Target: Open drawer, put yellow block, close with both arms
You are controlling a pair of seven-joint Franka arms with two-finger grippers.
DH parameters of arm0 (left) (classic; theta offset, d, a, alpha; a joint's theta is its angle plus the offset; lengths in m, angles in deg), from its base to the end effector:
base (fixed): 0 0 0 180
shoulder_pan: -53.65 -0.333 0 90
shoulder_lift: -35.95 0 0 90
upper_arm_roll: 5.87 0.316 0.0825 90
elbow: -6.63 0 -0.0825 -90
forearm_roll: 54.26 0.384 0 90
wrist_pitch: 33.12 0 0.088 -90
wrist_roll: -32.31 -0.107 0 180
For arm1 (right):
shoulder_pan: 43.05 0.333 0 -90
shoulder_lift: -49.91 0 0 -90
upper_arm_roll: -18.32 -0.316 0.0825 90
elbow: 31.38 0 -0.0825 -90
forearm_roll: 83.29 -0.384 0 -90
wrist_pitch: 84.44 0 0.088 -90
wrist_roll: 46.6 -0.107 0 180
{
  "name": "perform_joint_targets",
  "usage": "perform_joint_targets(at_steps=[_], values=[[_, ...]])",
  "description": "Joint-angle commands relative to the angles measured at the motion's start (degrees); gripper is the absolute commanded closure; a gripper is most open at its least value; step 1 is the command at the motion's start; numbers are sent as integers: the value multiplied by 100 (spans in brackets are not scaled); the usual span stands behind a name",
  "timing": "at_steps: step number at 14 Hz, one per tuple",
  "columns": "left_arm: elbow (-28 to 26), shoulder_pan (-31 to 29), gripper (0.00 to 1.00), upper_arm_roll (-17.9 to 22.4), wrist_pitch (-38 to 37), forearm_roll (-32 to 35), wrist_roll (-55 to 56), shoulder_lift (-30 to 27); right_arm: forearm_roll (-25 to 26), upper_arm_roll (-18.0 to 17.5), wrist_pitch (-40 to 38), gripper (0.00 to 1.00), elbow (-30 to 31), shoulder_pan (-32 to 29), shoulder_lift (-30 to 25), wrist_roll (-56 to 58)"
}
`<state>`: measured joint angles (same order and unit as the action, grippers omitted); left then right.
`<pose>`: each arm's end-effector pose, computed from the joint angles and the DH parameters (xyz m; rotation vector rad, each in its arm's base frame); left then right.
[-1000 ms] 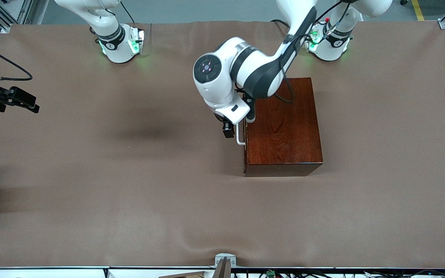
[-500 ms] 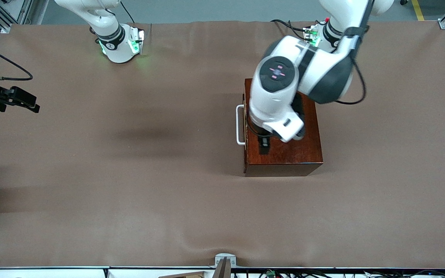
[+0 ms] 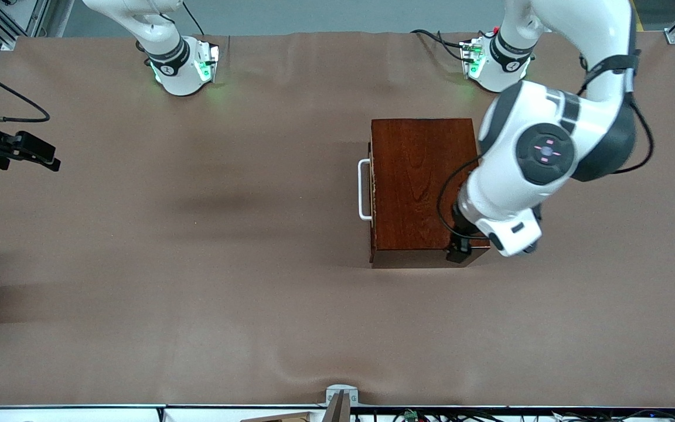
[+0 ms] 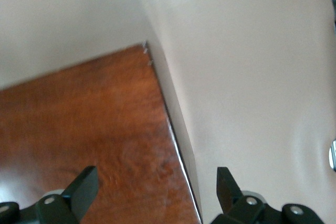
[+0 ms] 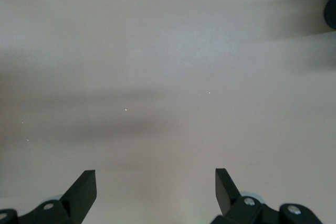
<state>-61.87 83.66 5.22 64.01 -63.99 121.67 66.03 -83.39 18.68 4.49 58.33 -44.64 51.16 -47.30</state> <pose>0.6510 -0.2749 0.4850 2.5440 1.7917 -0.1057 0.5585 -0.0188 0.6131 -3.1383 0.0726 0.0556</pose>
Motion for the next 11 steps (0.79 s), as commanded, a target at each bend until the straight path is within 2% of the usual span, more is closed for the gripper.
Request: perform_joint_targets(at_steps=[1,4,7,11], values=[[-181,-389,0,-36,340,-161,-1179,-99,-69,-36,-16,0,82,-43,-99,-80],[-147,-829,0,-27,482,-152,-2769,129,-69,-36,-16,0,82,-43,-90,-88],[-173,-1119,0,-19,974,-117,-3667,226,-69,-36,-16,0,90,-43,-99,-80],[-338,-1568,0,-10,844,-64,-5153,192,-69,-36,-16,0,90,-43,-99,-80]])
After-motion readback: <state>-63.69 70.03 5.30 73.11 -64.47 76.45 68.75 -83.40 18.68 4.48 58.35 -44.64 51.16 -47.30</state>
